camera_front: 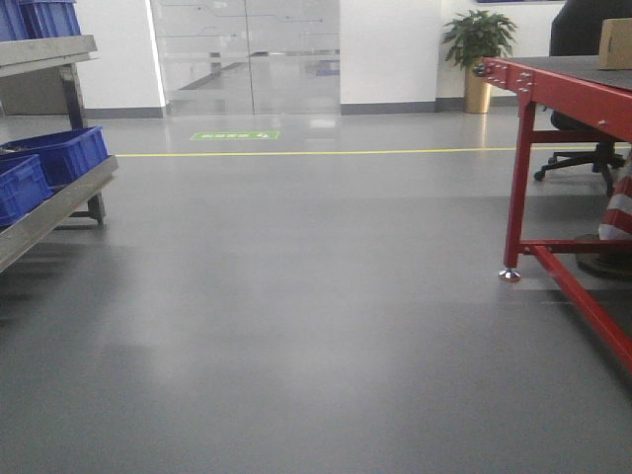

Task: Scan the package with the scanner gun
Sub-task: 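Drive the base forward along the red table toward the glass doors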

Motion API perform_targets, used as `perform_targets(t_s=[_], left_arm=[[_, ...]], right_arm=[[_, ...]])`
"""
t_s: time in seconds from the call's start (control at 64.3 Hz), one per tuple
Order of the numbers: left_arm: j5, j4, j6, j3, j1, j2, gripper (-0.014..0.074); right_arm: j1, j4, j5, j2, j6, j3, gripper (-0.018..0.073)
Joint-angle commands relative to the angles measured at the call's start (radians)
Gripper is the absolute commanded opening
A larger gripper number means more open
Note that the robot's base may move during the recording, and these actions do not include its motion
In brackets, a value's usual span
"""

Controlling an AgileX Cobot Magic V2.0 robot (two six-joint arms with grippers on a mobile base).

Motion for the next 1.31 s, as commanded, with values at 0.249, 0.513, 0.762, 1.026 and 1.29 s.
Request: perform_targets(t_s=[0.249, 0.513, 0.762, 1.026, 1.29], left_arm=[[-0.02, -0.001, -0.007, -0.001, -0.002, -0.003, -0.0111], [-0.02, -0.001, -0.007, -0.001, -0.002, -0.003, -0.0111], [-0.02, -0.001, -0.007, -0.001, -0.002, -0.003, -0.0111], [-0.02, -0.001, -0.007, -0.001, -0.002, -0.003, -0.0111], [-0.02, -0.001, -0.007, -0.001, -0.002, -0.003, -0.0111]], right_arm=[[0.002, -0.007, -0.02, -0.004, -0.008, 0.001, -0.0153], [0.002, -0.007, -0.02, -0.004, -0.008, 0.001, -0.0153], [0.002, -0.007, -0.02, -0.004, -0.008, 0.001, -0.0153], [0.002, -0.007, -0.02, -0.004, -0.008, 0.001, -0.0153], [0.002, -0.007, -0.02, -0.004, -0.008, 0.001, -0.0153]])
